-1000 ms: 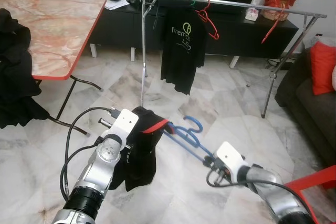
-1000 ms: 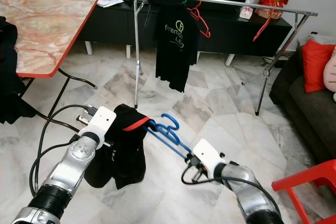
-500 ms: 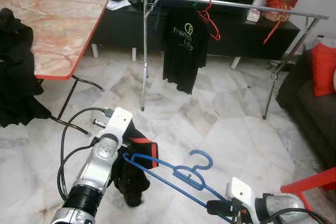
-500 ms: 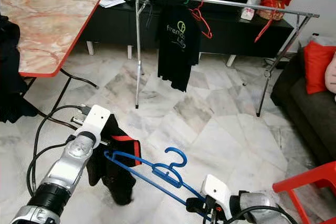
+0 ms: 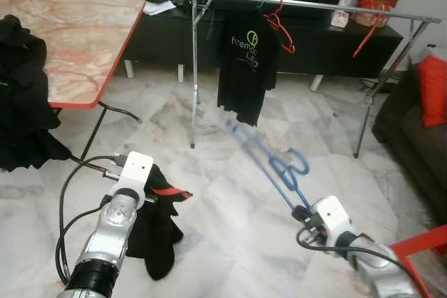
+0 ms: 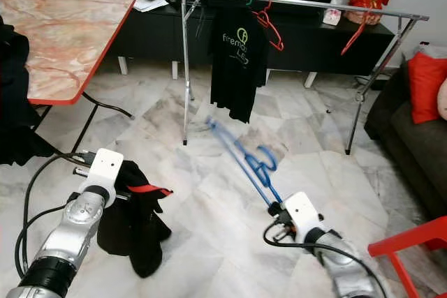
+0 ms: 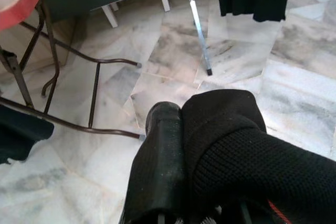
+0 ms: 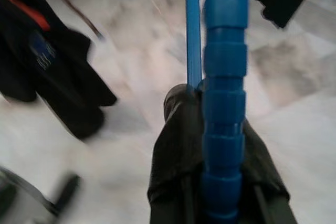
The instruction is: Hang hanger
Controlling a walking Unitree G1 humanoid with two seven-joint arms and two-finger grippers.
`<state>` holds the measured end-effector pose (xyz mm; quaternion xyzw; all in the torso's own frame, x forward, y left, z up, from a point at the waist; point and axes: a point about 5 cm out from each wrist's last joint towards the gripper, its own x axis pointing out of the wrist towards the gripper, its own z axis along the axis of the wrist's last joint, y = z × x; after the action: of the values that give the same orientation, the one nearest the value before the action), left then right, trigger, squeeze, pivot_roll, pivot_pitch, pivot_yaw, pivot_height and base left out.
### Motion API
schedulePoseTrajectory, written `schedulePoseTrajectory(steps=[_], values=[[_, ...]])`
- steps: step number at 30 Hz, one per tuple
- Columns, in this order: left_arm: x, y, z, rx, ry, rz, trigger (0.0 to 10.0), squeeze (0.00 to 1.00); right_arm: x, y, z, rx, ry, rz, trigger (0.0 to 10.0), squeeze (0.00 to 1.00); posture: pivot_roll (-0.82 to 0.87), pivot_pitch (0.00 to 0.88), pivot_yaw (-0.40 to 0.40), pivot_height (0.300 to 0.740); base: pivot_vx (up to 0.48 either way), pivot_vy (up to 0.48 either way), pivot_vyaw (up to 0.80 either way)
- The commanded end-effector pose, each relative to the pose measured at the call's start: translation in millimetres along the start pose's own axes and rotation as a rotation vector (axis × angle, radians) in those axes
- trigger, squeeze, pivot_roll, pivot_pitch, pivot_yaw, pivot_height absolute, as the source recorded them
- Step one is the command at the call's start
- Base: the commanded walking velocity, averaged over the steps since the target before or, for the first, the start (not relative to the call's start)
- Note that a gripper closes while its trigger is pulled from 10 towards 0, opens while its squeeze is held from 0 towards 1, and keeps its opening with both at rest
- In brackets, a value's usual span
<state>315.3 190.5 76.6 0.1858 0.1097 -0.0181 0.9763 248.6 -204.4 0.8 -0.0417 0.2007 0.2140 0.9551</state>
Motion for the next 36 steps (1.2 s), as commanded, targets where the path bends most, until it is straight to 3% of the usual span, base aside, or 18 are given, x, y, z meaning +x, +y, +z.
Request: schedulePoseTrajectory(steps=[1,3,8,13,21,36], values=[[2.0,-2.3,11.9,-0.010,-0.064,-0.021,10.0,0.00,-3.5,-3.3,-2.6,0.089,-0.054,-0.088,10.0,0.00,-0.03,0.000,-0.037,0.740,0.000,0.000,0.00],[2.6,-2.8,12.6,-0.019,-0.071,-0.032,10.0,0.00,-2.3,-3.1,-2.9,0.123,-0.074,-0.126,10.0,0.00,-0.04,0.000,-0.027,0.740,0.000,0.000,0.00],[7.1,-7.9,18.3,-0.100,-0.130,-0.084,10.0,0.00,-6.9,-21.3,-3.8,0.269,-0.161,-0.456,10.0,0.00,-0.08,0.000,0.023,0.740,0.000,0.000,0.00],[6.8,-17.0,23.0,-0.128,-0.166,-0.110,10.0,0.00,-14.3,-30.5,3.0,0.332,-0.265,-0.589,10.0,0.00,-0.10,0.000,0.044,0.740,0.000,0.000,0.00],[8.9,-16.5,21.6,-0.158,-0.183,-0.088,10.0,0.00,-21.0,-32.7,7.1,0.329,-0.335,-0.695,10.0,0.00,-0.15,0.000,0.068,0.740,0.000,0.000,0.00],[11.3,-17.7,20.9,-0.176,-0.193,-0.080,10.0,0.00,-35.4,-30.3,-6.8,0.316,-0.322,-0.792,10.0,0.00,-0.19,0.000,0.098,0.740,0.000,0.000,0.00]])
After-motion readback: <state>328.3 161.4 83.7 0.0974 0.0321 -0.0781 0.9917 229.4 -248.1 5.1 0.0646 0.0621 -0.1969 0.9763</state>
